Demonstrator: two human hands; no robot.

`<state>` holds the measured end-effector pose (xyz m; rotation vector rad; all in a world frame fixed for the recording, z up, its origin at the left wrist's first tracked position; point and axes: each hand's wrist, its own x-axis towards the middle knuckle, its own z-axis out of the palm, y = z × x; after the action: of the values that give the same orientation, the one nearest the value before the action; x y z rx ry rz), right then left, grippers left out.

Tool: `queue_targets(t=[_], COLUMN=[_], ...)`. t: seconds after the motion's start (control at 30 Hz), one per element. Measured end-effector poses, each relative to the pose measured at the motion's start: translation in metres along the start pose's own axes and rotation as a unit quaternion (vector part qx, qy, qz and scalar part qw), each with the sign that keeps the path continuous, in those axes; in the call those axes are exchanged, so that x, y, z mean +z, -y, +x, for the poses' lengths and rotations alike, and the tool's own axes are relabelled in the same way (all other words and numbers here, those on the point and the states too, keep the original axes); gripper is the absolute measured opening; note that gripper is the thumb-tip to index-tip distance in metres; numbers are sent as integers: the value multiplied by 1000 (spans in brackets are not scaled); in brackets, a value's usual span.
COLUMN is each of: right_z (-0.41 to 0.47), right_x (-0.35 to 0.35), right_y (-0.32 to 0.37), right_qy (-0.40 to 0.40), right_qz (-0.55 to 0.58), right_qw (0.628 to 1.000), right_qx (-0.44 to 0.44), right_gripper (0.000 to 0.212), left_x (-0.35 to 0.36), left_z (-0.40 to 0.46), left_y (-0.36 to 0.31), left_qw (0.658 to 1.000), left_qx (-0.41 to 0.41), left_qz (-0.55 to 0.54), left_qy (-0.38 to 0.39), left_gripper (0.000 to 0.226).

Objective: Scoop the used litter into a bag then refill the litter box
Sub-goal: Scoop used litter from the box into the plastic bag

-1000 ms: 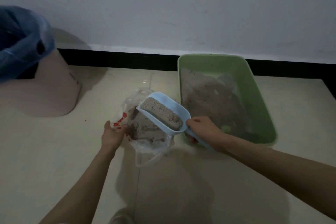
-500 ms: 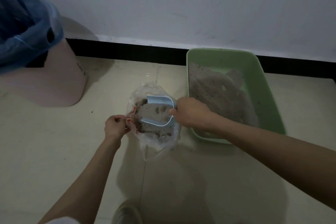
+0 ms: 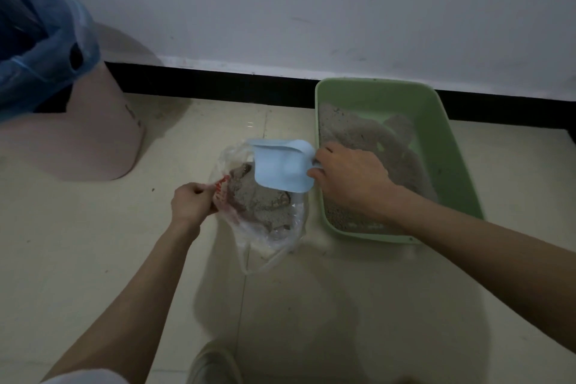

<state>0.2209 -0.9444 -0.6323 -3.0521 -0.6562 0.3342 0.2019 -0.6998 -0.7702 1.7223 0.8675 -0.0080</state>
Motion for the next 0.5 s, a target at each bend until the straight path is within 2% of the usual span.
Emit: queue_targets(t=[0.1,0.3,0.4,0.5], right_z=[-3,-10,-8,-5], right_x=[3,12,15,17], right_y=[-16,-27,-32,-38], right_qy=[-16,-12,-25,-32], right_qz=[32,15,37,55], right_qw=[999,1000,999,998], right_qx=[9,-16,-3,-4], right_gripper=[33,33,34,33], left_x=[0,-5,-7,-8], left_z=[-6,-26,-23,-17], left_y=[-18,-63,-56,-37], left_qw=[999,990,994,998], left_qx=[37,110,90,44], left_qz=[-36,-84,-45,23], left_qy=[6,26,42,24], left_gripper=[20,24,23,19])
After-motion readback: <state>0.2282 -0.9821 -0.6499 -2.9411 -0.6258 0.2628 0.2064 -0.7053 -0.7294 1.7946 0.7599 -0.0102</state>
